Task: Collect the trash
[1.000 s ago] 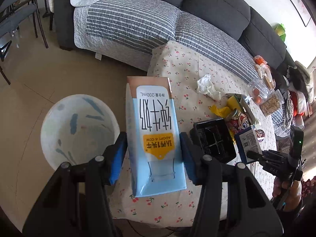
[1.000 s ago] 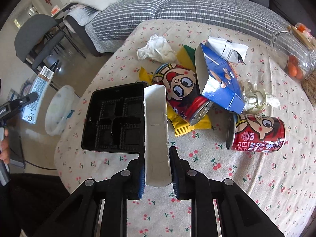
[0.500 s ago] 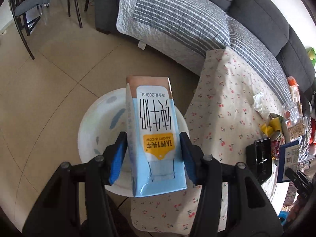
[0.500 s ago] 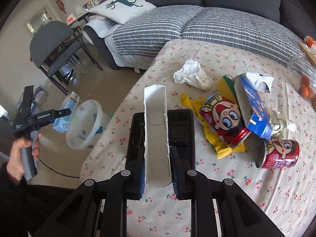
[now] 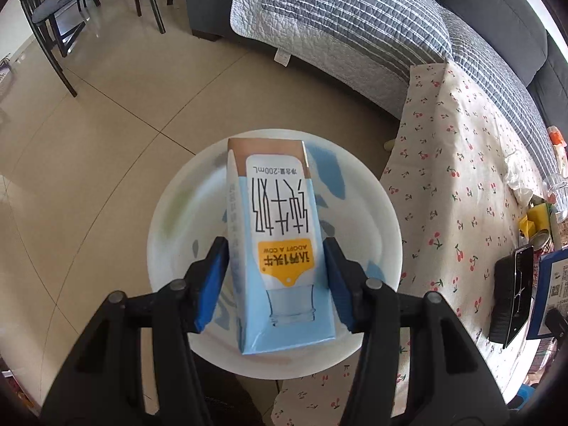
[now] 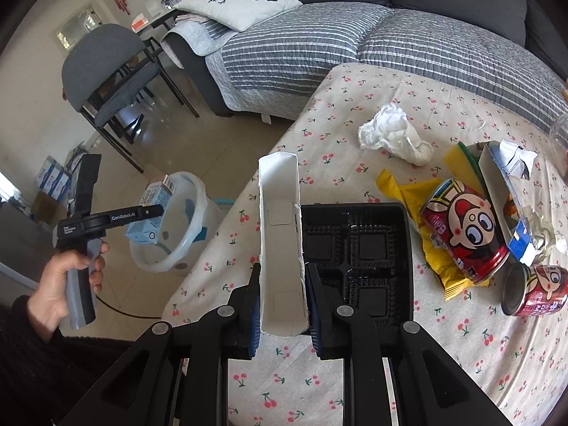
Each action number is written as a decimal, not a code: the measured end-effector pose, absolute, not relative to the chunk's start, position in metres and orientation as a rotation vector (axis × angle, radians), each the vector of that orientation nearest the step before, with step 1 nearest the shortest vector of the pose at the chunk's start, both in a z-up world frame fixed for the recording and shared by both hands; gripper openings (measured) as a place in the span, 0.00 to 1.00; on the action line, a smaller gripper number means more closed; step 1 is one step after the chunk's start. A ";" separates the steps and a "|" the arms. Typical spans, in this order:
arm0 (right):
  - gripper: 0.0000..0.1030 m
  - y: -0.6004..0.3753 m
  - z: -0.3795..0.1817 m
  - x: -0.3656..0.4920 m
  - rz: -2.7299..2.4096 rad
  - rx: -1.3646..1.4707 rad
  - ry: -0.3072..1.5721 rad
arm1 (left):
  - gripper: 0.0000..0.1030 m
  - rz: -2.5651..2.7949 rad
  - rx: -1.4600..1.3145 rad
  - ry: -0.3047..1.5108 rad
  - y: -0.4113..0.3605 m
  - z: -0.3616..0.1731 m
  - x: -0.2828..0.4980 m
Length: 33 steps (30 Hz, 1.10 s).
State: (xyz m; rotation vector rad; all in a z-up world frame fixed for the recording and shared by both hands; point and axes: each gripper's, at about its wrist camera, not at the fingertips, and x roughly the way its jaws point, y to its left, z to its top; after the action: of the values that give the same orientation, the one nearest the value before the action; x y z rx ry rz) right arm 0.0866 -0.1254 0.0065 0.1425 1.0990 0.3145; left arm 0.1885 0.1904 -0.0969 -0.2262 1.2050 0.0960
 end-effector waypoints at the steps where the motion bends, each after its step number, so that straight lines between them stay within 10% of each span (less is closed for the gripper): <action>1: 0.21 -0.124 0.006 0.087 0.314 0.142 1.099 | 0.55 0.109 -0.223 1.209 0.192 -0.097 0.189; 17: 0.21 -0.029 -0.008 0.114 0.465 0.136 1.138 | 0.95 0.255 -0.175 1.159 0.221 -0.057 0.156; 33: 0.24 0.063 -0.049 0.168 0.510 0.184 1.190 | 0.96 0.279 -0.130 1.135 0.243 -0.048 0.141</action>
State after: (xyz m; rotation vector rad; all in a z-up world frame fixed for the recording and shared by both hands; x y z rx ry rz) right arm 0.1682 0.0629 -0.0490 0.1843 1.1895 0.5098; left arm 0.1409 0.2433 -0.0481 -0.1300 1.1355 0.2785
